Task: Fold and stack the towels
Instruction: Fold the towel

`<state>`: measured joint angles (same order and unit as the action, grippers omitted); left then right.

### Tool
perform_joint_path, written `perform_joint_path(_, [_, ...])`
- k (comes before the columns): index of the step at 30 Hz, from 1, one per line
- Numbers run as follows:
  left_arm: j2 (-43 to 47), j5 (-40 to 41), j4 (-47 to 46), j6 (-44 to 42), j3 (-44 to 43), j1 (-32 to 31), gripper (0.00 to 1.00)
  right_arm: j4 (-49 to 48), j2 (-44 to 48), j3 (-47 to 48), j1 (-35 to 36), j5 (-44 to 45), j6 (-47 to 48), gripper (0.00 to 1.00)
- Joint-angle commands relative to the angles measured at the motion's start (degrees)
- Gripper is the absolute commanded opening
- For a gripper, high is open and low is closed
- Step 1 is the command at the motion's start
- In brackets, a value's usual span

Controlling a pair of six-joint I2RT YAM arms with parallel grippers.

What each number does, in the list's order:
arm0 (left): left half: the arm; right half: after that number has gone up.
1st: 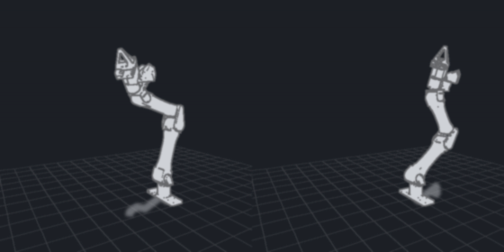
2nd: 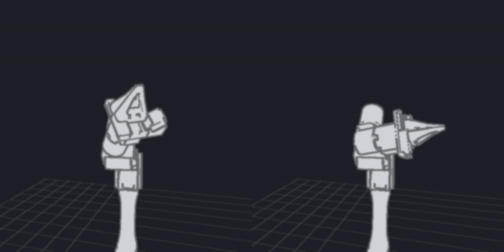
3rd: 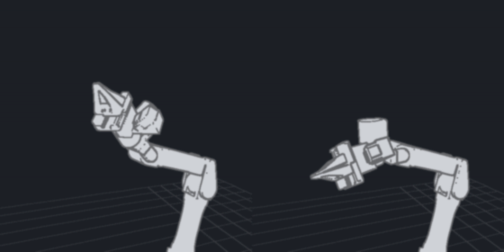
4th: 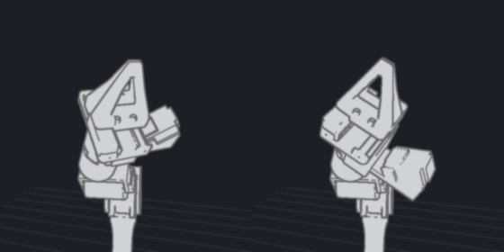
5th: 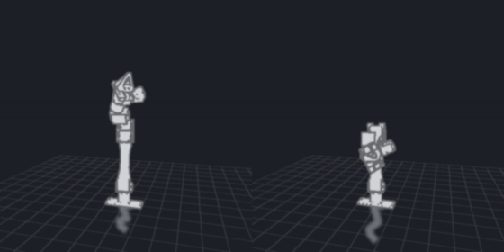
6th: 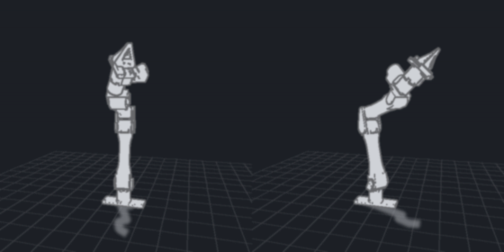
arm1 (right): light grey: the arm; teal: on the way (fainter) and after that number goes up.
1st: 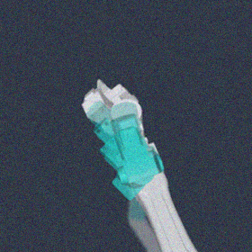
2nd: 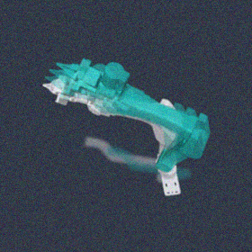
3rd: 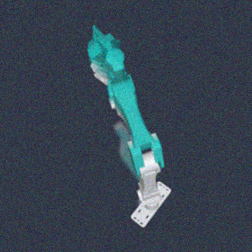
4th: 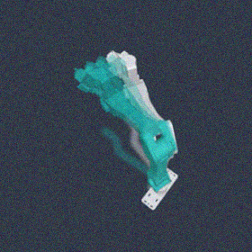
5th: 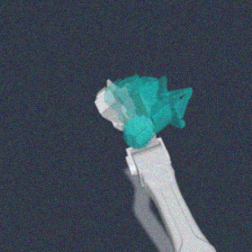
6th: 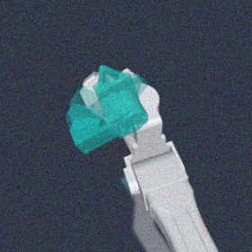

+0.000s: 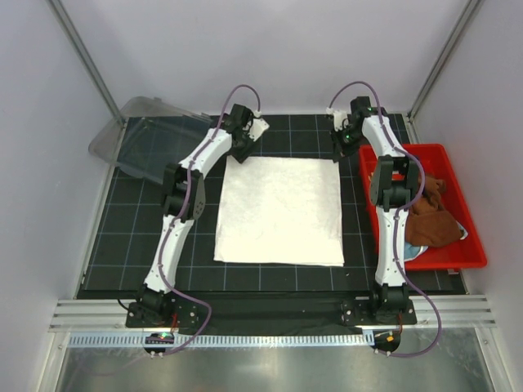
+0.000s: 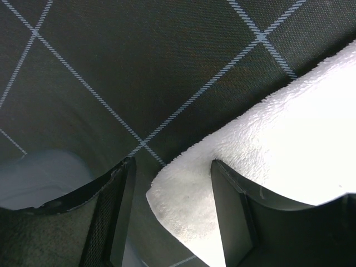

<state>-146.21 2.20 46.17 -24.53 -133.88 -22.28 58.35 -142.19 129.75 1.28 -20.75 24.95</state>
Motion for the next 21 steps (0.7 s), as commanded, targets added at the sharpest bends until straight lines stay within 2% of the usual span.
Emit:
perform_joint_path(1, [0.1, 1.0, 2.6, -1.9, -1.8, 0.7, 0.61, -0.3, 0.2, 1.1, 0.0, 0.4, 1.3, 0.03])
perform_joint_path(5, [-0.8, -0.3, 4.2, -1.7, -2.3, 0.8, 0.57, -1.7, 0.9, 0.2, 0.0, 1.7, 1.5, 0.01])
perform_joint_path(10, [-2.1, -1.6, 7.3, -1.6, -4.2, 0.7, 0.4, -3.7, 1.7, -0.6, 0.0, 1.9, 1.2, 0.01])
perform_joint_path(12, [-1.8, -2.0, 7.4, -1.2, -4.3, 0.7, 0.3, -4.6, 2.2, -1.3, 0.0, 1.9, 0.7, 0.01])
perform_joint_path(13, [-1.4, -3.6, 7.8, -1.0, -4.3, 0.7, 0.2, -5.5, 2.4, -1.7, 0.0, 1.9, 0.6, 0.01])
perform_joint_path(14, [-1.1, -3.8, 7.9, -0.8, -4.3, 0.7, 0.15, -6.0, 3.1, -2.5, 0.0, 1.9, 0.5, 0.01])
perform_joint_path(15, [-0.7, -4.0, 7.9, -0.6, -4.2, 0.7, 0.03, -6.2, 3.4, -2.7, 0.0, 1.9, 0.5, 0.01])
perform_joint_path(16, [0.5, -4.4, 7.9, -0.4, -4.2, 0.7, 0.0, -6.7, 3.8, -3.1, 0.0, 1.9, 0.4, 0.01])
perform_joint_path(21, [6.0, -2.6, 2.8, 1.9, -0.3, 0.7, 0.0, -11.6, 7.8, -7.0, 0.0, 4.7, -1.4, 0.01])
